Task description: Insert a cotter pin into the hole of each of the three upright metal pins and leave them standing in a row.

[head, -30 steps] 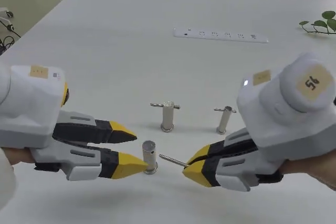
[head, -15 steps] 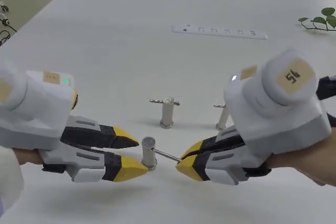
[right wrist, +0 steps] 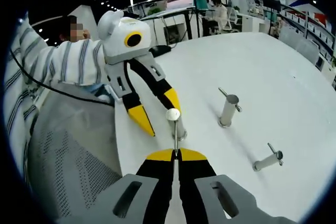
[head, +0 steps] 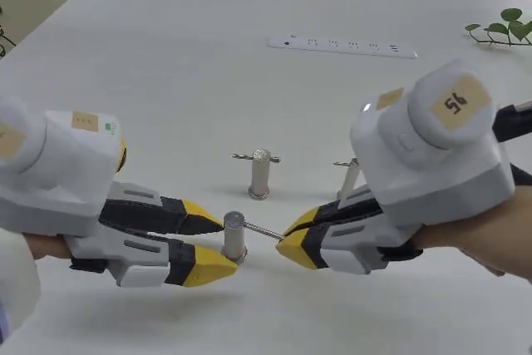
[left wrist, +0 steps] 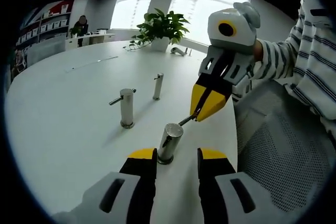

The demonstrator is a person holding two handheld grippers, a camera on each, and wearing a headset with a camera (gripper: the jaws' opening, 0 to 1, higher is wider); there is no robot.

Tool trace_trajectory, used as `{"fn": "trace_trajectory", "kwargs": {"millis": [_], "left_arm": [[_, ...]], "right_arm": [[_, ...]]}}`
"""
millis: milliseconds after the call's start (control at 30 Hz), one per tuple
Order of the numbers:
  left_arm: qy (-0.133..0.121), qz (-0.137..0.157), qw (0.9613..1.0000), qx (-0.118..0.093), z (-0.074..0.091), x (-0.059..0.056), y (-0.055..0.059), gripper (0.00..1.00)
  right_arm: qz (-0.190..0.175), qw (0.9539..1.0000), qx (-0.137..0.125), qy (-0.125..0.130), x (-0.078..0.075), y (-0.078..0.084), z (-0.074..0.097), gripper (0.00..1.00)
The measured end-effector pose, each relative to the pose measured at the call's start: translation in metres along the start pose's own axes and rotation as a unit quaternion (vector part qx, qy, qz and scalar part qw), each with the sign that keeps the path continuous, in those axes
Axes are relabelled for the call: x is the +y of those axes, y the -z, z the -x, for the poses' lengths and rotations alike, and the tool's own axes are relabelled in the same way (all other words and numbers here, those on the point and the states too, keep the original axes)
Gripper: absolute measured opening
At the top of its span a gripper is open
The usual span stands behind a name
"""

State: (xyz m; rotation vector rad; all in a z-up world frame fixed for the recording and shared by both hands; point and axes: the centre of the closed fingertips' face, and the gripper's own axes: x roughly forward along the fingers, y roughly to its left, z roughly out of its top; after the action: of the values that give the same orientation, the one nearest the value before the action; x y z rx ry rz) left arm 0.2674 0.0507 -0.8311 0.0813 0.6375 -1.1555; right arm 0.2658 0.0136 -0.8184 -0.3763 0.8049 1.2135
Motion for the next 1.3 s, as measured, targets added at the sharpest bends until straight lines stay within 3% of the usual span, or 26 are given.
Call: {"fn": "trace_trajectory", "kwargs": {"millis": [100, 267, 567, 1000, 1300], "left_arm": [[-0.004, 0.015, 0.9999, -0.008, -0.004, 0.003, -0.002, 0.25], [-0.012, 0.013, 0.9998, -0.007, -0.007, 0.006, -0.002, 0.2], [-0.017, 0.006, 0.9998, -0.008, -0.006, 0.01, -0.003, 0.13], [-0.018, 0.041, 0.9988, -0.02, -0.006, 0.011, -0.003, 0.13], [-0.017, 0.039, 0.9989, -0.021, -0.007, 0.009, -0.003, 0.13]], "right_arm": [[0.006, 1.0, 0.004, 0.001, 0.0, -0.001, 0.0, 0.03], [0.031, 0.9995, 0.009, 0.001, -0.001, -0.001, -0.001, 0.03], [0.115, 0.9933, 0.008, -0.015, 0.002, -0.006, -0.001, 0.03], [0.093, 0.9955, -0.001, -0.014, 0.0, -0.007, -0.006, 0.03], [0.082, 0.9965, -0.014, -0.013, 0.0, -0.009, -0.012, 0.03]]}}
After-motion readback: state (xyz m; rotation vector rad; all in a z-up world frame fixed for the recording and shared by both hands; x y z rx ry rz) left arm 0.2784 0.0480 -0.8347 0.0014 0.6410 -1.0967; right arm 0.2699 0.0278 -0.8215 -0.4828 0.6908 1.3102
